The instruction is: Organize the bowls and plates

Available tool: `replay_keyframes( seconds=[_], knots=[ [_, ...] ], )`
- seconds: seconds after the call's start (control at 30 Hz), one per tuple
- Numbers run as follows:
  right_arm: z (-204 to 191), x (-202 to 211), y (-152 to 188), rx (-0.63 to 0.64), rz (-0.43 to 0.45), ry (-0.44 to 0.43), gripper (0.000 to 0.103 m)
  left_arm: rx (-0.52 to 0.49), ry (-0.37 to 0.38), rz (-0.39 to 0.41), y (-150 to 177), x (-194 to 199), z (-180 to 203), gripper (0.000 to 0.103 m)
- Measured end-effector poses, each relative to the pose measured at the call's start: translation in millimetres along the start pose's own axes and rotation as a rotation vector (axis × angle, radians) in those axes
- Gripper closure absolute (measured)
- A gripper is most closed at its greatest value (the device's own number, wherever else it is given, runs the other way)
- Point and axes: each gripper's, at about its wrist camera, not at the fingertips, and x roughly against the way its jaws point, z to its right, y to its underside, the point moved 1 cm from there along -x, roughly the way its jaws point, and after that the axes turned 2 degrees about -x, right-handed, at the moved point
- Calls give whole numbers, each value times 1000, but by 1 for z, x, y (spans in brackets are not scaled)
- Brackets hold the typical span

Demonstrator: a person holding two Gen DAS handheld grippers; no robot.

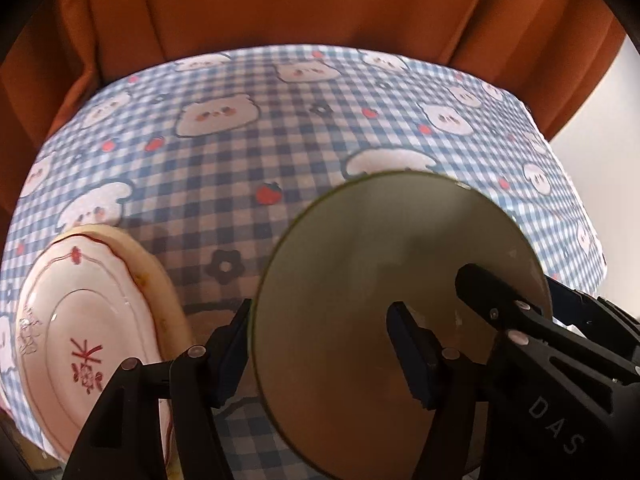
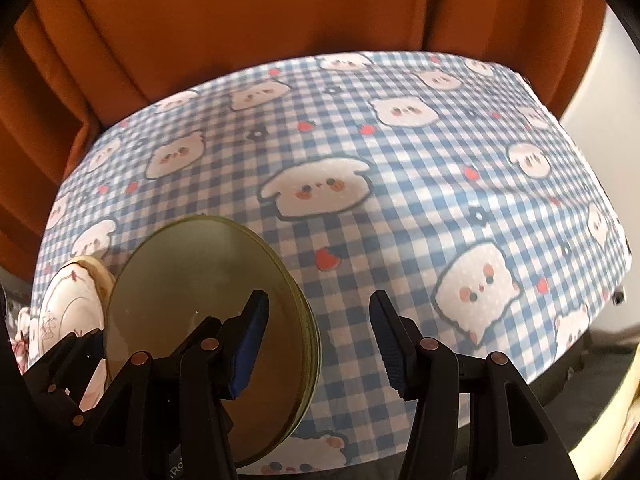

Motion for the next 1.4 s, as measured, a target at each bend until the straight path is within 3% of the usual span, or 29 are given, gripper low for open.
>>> replay_keyframes(
  seconds=[0.3, 0.73, 0.93, 1.4],
  knots=[
    [7, -11, 4, -63, -30, -23, 47, -3, 11, -15, 1, -4, -1, 40],
    [20, -38, 0, -49, -130, -266, 49, 53, -160, -22, 7, 2, 12, 41],
    [13, -47, -4, 4, -184, -399, 66, 102, -198, -18, 10, 4, 15, 48],
    [6, -44, -10, 116, -173, -394, 64, 184, -208, -10, 13, 13, 22, 52]
  ],
)
